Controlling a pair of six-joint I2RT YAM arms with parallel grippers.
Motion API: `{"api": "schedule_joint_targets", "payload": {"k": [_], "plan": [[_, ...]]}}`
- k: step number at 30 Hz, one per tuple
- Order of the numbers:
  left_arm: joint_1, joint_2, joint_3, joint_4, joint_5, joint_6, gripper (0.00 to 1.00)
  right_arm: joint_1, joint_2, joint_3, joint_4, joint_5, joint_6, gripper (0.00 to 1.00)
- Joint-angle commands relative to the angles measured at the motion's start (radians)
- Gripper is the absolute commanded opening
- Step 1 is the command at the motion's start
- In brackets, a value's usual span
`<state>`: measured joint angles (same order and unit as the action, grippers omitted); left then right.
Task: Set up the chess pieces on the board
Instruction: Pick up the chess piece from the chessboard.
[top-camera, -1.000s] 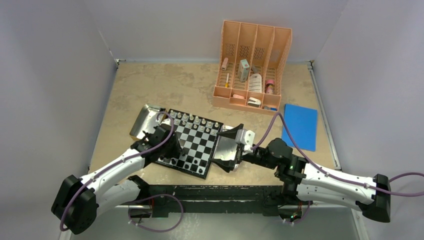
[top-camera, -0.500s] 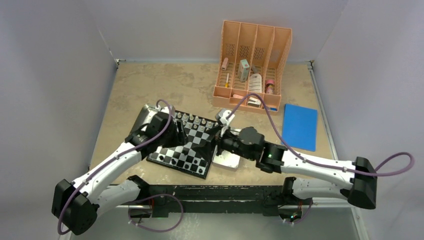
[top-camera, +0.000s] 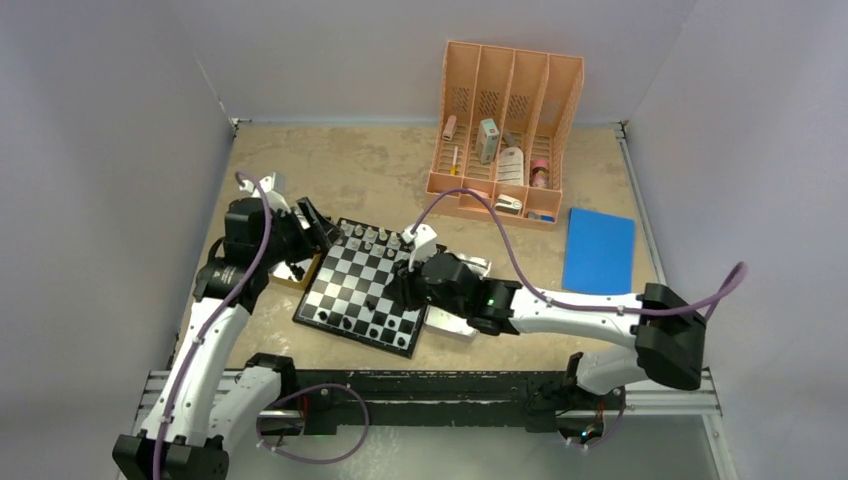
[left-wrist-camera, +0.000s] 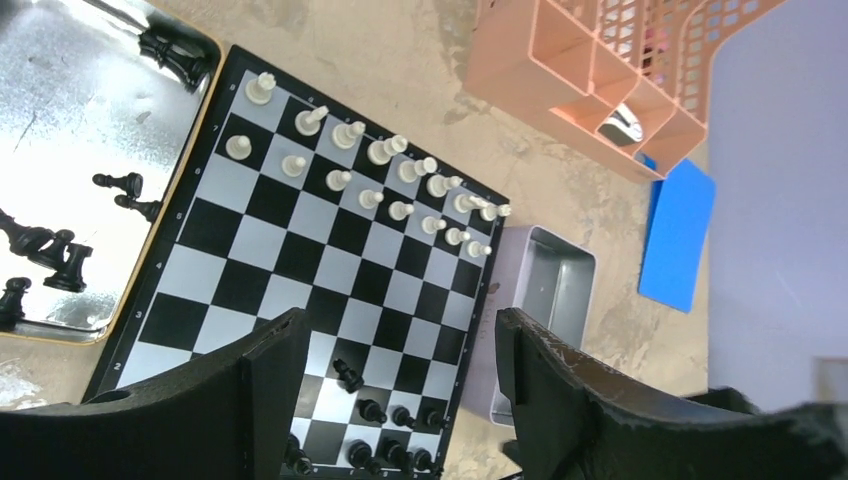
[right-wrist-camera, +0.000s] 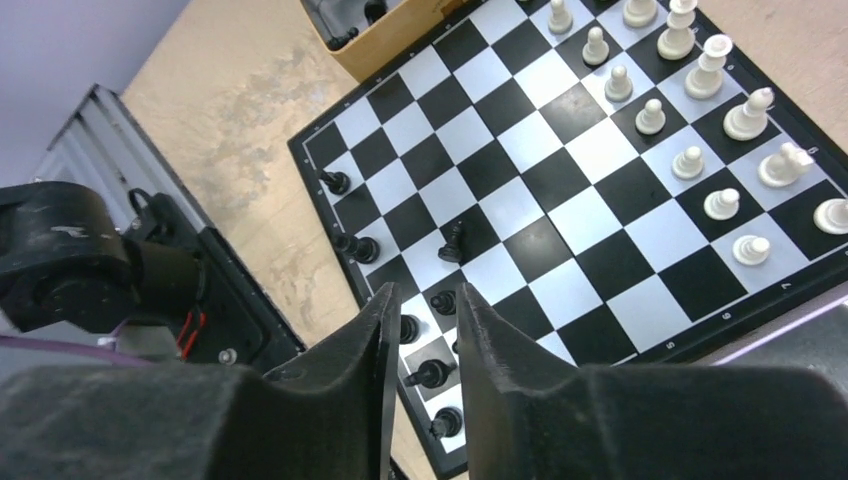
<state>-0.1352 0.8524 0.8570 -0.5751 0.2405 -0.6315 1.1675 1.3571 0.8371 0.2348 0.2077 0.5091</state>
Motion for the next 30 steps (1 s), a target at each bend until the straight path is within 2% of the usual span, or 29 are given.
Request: {"api": "schedule_joint_targets", "payload": {"k": [1,8,15,30], "plan": [[0.008,-0.088,0.08,-0.004,0.012,0.017,0.67,0.033,0.089,0.093,-0.001,0.08,0.016,0.29],[0.006,-0.245,0.079,-0.041,-0.089,0.042,0.64,0.051,0.277,0.205,-0.025,0.102,0.021,0.35],[0.006,-0.384,0.035,-0.039,-0.111,0.059,0.62,0.064,0.422,0.318,-0.125,0.125,-0.003,0.38],[0.006,-0.399,0.023,-0.043,-0.114,0.077,0.61,0.066,0.541,0.393,-0.204,0.104,-0.028,0.4]]}}
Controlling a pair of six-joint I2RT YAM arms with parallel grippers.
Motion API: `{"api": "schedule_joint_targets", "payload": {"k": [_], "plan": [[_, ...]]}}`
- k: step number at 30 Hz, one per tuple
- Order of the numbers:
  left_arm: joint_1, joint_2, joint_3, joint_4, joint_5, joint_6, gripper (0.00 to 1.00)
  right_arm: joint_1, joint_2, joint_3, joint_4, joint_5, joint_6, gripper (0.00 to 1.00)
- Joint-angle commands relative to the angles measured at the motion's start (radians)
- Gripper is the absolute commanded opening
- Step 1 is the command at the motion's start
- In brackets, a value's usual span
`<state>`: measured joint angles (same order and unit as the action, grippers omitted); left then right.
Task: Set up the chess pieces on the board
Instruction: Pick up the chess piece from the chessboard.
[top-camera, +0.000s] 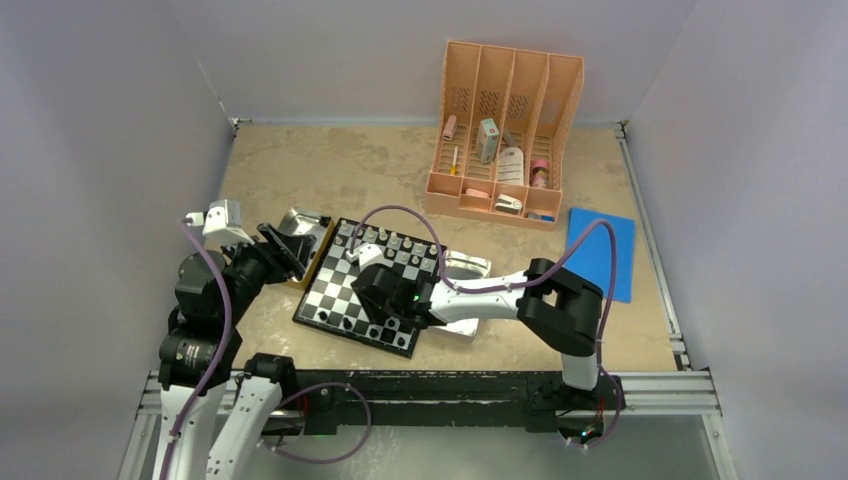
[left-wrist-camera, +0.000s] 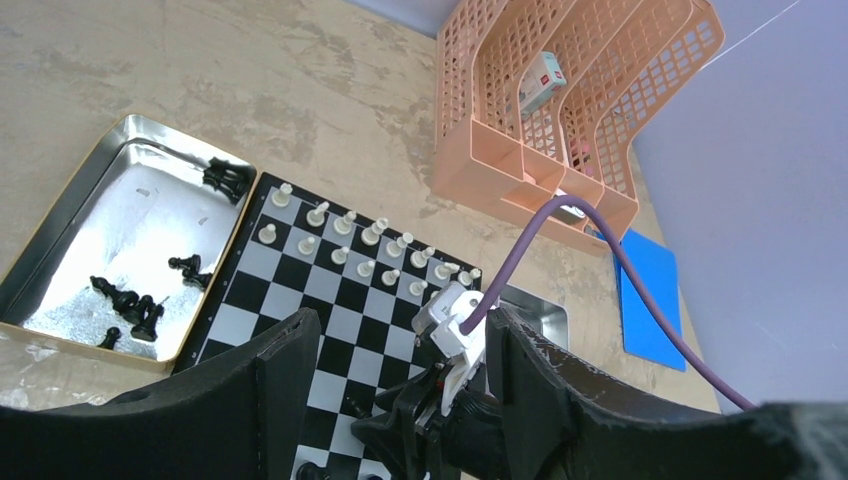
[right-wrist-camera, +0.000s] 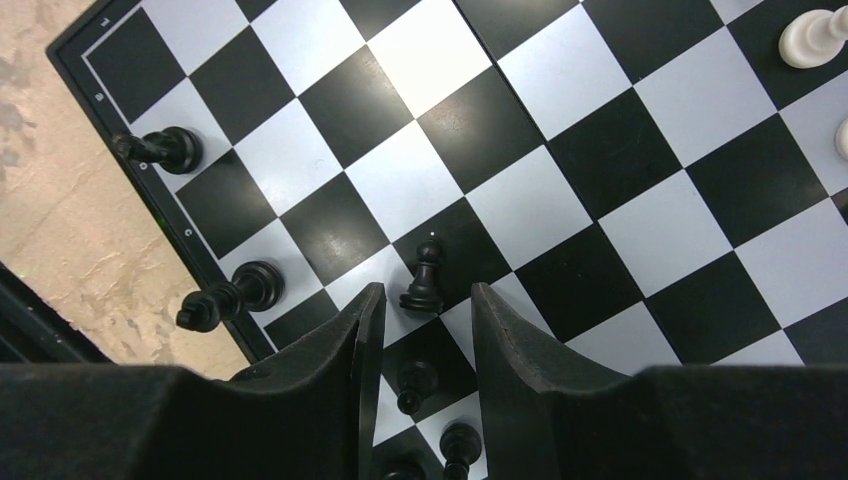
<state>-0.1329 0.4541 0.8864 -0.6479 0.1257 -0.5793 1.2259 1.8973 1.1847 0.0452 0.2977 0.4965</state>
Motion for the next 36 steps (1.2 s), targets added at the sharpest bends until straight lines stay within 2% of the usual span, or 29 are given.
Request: {"api": "schedule_joint_targets", "payload": {"k": [1,14,23,26,30,36], "plan": [[0.004,0.001,-0.009,0.03,0.004,0.024,0.61,0.007,0.003,0.046,-0.013,0.014,-0.016,0.4],[0.004,0.001,-0.036,0.028,0.026,0.02,0.6,0.007,0.019,0.044,-0.004,0.017,-0.03,0.33],[0.004,0.001,-0.065,0.018,0.073,0.003,0.58,0.015,-0.007,0.034,-0.005,0.06,-0.04,0.22],[0.004,-0.003,-0.092,0.014,0.139,-0.018,0.54,0.015,-0.058,-0.004,0.041,0.07,-0.057,0.18],[0.004,0.01,-0.138,0.012,0.231,-0.041,0.52,0.015,-0.159,-0.081,0.134,0.062,-0.109,0.18],[0.004,0.128,-0.12,0.001,0.421,-0.042,0.44,0.015,-0.358,-0.232,0.313,0.063,-0.201,0.17]]}}
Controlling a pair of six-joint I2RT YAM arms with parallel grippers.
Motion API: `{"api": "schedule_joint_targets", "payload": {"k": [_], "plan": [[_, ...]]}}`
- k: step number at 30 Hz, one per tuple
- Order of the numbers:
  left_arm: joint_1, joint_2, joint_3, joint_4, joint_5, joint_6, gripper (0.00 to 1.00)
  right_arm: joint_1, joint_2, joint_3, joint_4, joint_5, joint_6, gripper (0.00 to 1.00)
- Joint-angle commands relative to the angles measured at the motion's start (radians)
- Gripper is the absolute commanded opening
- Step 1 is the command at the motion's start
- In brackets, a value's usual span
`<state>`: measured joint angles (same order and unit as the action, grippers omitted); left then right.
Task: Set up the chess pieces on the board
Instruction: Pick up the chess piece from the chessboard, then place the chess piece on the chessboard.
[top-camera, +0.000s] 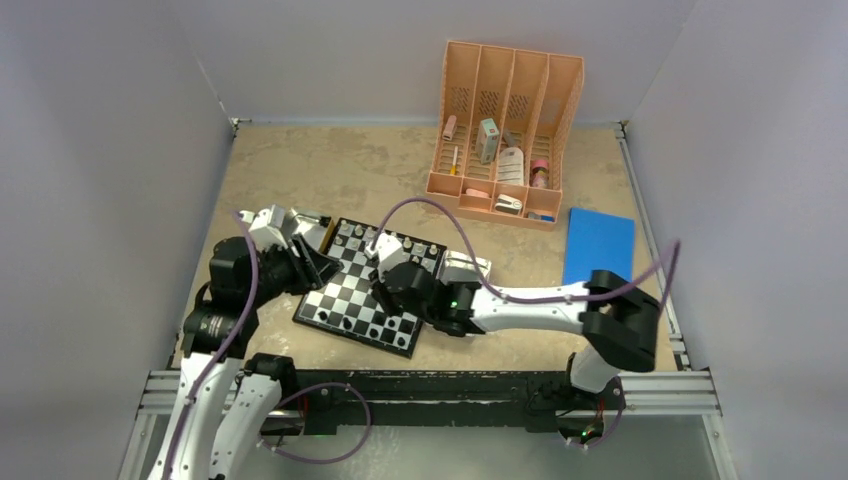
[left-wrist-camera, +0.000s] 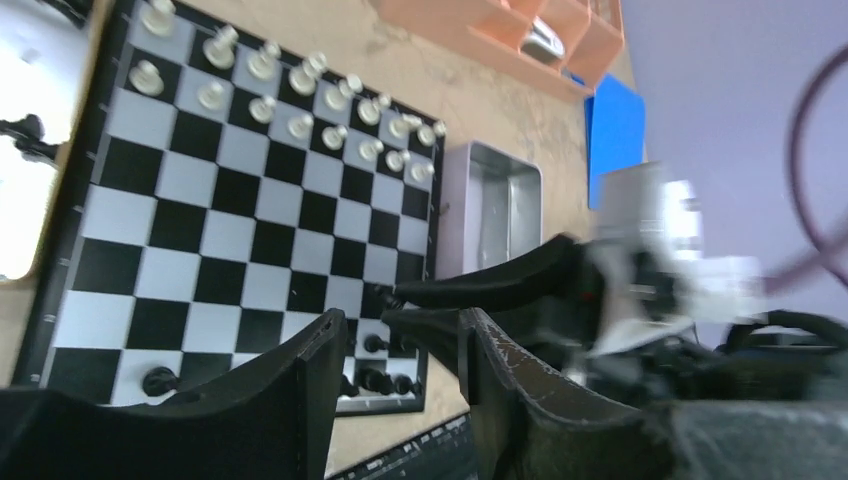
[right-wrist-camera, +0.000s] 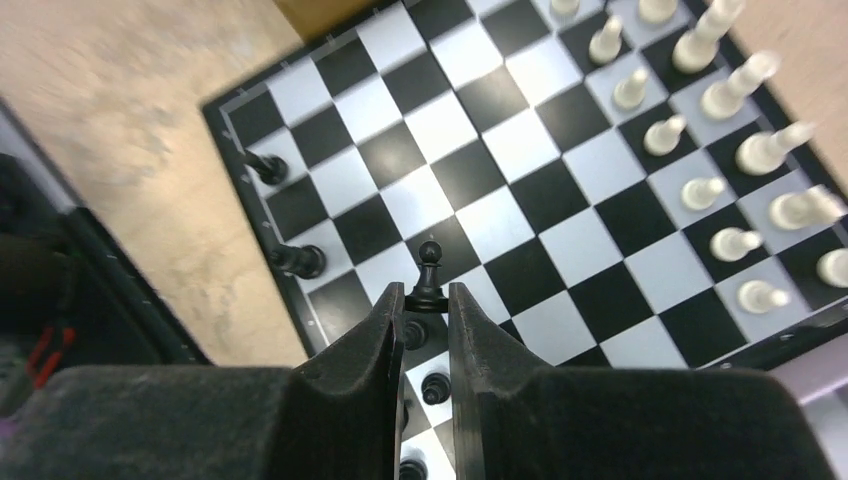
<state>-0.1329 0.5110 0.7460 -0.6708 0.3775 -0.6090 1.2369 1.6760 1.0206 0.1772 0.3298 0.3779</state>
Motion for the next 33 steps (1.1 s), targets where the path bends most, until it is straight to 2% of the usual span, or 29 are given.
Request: {"api": "schedule_joint_targets", "payload": {"k": [1,5,11,16,19,23,33], "plan": [[0.004,0.092,0.026,0.027,0.204,-0.014,0.42,0.004,-0.173,-0.098,0.218,0.028,-0.106,0.17],[0.004,0.146,0.046,0.07,0.378,-0.055,0.37,0.004,-0.343,-0.253,0.419,-0.021,-0.222,0.16],[0.004,0.182,0.046,0.2,0.626,-0.165,0.32,0.004,-0.55,-0.405,0.586,-0.076,-0.357,0.18],[0.004,0.227,0.04,0.267,0.724,-0.203,0.42,0.004,-0.624,-0.436,0.585,-0.097,-0.421,0.19],[0.004,0.25,0.013,0.348,0.797,-0.254,0.45,0.004,-0.635,-0.434,0.579,-0.137,-0.439,0.19],[0.003,0.287,0.005,0.393,0.835,-0.284,0.43,0.005,-0.632,-0.421,0.579,-0.197,-0.448,0.19],[-0.038,0.356,-0.008,0.42,0.826,-0.283,0.34,0.013,-0.587,-0.387,0.584,-0.261,-0.464,0.19]]}}
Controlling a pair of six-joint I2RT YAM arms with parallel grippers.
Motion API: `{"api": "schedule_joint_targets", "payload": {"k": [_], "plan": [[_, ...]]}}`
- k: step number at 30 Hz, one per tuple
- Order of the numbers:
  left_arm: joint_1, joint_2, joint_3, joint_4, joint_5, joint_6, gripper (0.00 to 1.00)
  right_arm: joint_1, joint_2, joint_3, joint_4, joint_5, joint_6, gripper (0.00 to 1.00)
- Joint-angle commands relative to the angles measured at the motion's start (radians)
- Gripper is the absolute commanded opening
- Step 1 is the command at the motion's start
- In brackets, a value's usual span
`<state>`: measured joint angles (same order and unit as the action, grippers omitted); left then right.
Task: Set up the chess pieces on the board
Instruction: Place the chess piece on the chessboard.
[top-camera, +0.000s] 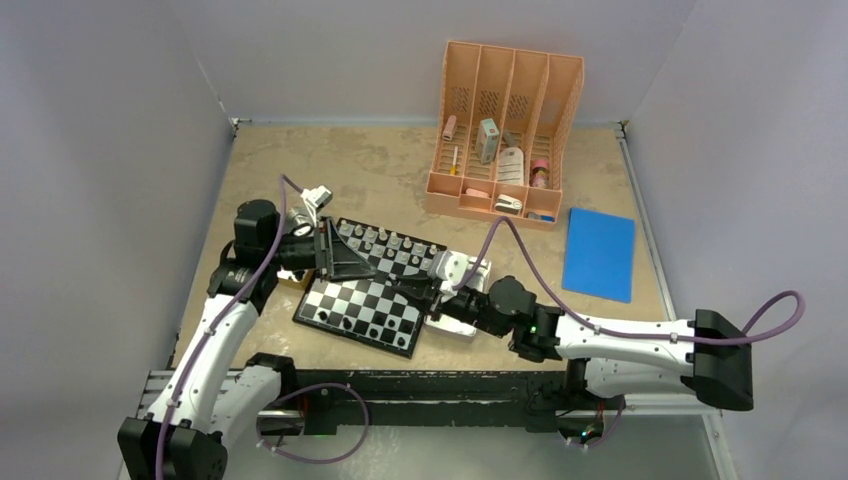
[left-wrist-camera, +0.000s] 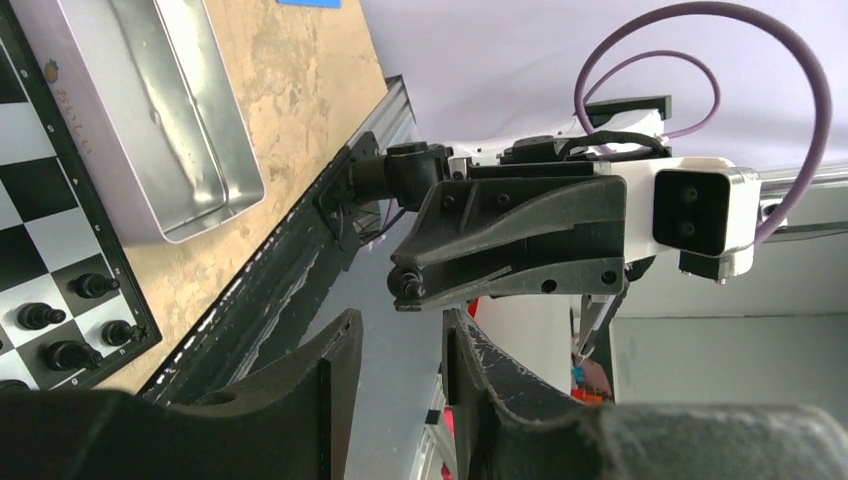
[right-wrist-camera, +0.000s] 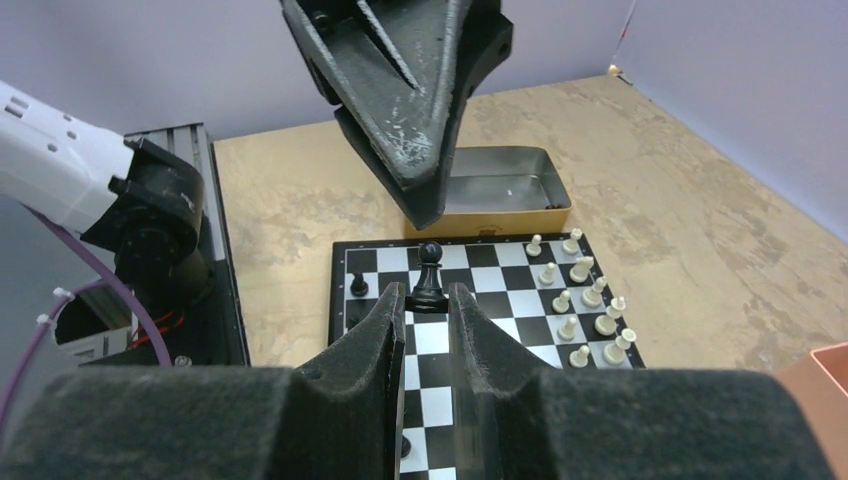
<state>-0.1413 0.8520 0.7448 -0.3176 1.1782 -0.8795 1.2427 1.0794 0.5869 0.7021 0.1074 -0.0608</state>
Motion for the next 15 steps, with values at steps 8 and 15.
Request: {"api": "schedule_joint_targets", "payload": {"k": [8,15], "plan": [[-0.148,0.081,0.006,0.081,-0.026,0.001,0.3,0.015,0.032,0.065,0.06,-0.042,-0.04,0.19],[-0.164,0.085,0.004,0.081,-0.041,0.007,0.2,0.018,0.017,0.057,0.053,-0.025,-0.042,0.2]]}}
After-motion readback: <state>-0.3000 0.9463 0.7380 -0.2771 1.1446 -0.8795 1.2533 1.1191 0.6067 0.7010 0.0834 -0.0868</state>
